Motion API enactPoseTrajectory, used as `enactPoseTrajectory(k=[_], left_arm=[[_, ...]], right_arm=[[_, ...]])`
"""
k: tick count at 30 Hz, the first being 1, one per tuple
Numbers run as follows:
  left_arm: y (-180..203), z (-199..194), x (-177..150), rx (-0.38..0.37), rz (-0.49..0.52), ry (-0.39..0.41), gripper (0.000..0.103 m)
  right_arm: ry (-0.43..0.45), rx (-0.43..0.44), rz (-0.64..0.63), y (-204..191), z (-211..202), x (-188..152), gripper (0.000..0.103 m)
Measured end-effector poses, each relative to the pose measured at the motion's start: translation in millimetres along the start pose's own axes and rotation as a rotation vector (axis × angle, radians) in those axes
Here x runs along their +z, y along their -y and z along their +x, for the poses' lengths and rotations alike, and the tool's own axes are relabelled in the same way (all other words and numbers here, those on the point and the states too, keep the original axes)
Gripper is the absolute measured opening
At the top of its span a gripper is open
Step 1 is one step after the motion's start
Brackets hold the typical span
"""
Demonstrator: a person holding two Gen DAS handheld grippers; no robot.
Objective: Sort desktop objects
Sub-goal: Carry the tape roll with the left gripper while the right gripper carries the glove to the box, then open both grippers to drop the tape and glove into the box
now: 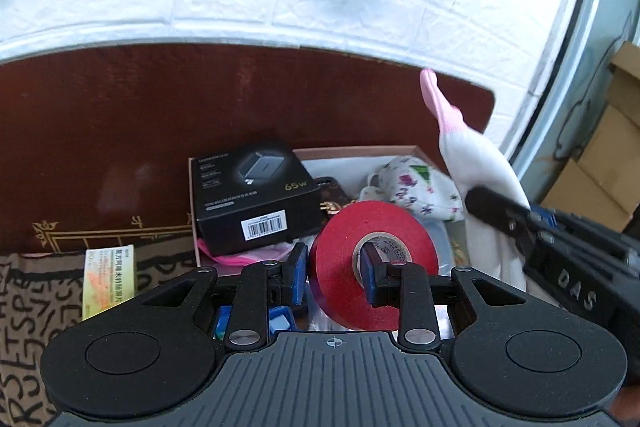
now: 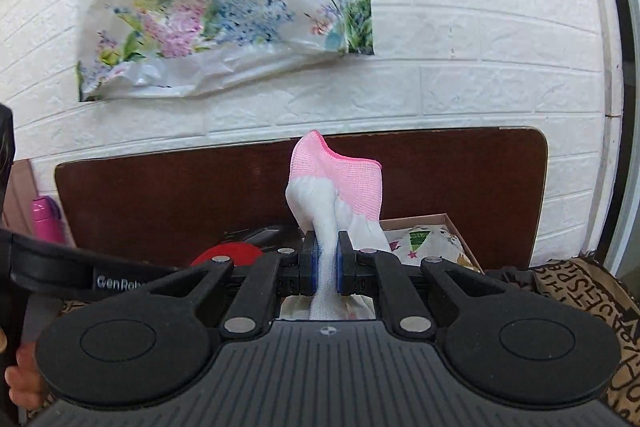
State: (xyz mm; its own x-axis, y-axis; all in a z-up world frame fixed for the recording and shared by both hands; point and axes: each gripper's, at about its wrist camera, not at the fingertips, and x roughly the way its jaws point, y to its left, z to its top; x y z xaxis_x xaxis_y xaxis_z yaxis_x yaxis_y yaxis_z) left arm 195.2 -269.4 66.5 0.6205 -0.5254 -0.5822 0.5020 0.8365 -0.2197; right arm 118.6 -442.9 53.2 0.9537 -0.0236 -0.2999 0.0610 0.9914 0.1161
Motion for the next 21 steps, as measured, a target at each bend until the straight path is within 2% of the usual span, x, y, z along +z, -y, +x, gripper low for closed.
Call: enactPoseTrajectory(k=[4, 5, 6, 7, 8, 9, 10, 12, 14, 15, 16, 21], left_arm=[[-9, 20, 1, 0.017, -0.011, -0.020, 0.028], [-11, 24, 1, 0.015, -0.008, -0.022, 0.033], [-13, 25, 1, 0.005, -0.009, -0.019, 0.048], [-15, 24, 1, 0.002, -0.018, 0.004, 0.053], [-17, 20, 1, 0.012, -0.028, 0.043, 0.070], [-18, 15, 1, 0.024, -0.033, 0.079, 0.078], [-20, 10, 1, 0.034, -0.037, 0.113, 0.088], [-23, 2, 1, 0.029, -0.039, 0.171, 0.092], [-24, -2, 1, 0.018, -0.030, 0.185, 0.100], [-23, -3, 0, 0.020, -0.026, 0.188, 0.102], [-23, -5, -2, 0.024, -0.021, 0.190, 0.103], [-17, -6, -14, 0.042, 0.013, 0.184, 0.103]], right_arm=[[-0.029, 0.013, 0.019, 7, 30, -4, 0.010], [-0.045, 0.024, 0.018, 8, 39, -6, 0.013], [-0.062, 0.029, 0.015, 9, 46, -9, 0.014], [-0.073, 0.026, 0.013, 9, 52, -12, 0.028], [-0.083, 0.012, 0.011, 10, 57, -16, 0.040], [-0.081, -0.009, 0.015, 10, 57, -20, 0.058], [-0.066, -0.023, 0.018, 12, 54, -24, 0.062], [-0.044, -0.039, 0.020, 13, 47, -30, 0.067], [-0.021, -0.051, 0.029, 13, 39, -34, 0.081], [-0.009, -0.058, 0.031, 12, 35, -36, 0.092], [0.000, -0.066, 0.027, 11, 32, -37, 0.098], [-0.014, -0.068, 0.006, 6, 23, -38, 0.103]])
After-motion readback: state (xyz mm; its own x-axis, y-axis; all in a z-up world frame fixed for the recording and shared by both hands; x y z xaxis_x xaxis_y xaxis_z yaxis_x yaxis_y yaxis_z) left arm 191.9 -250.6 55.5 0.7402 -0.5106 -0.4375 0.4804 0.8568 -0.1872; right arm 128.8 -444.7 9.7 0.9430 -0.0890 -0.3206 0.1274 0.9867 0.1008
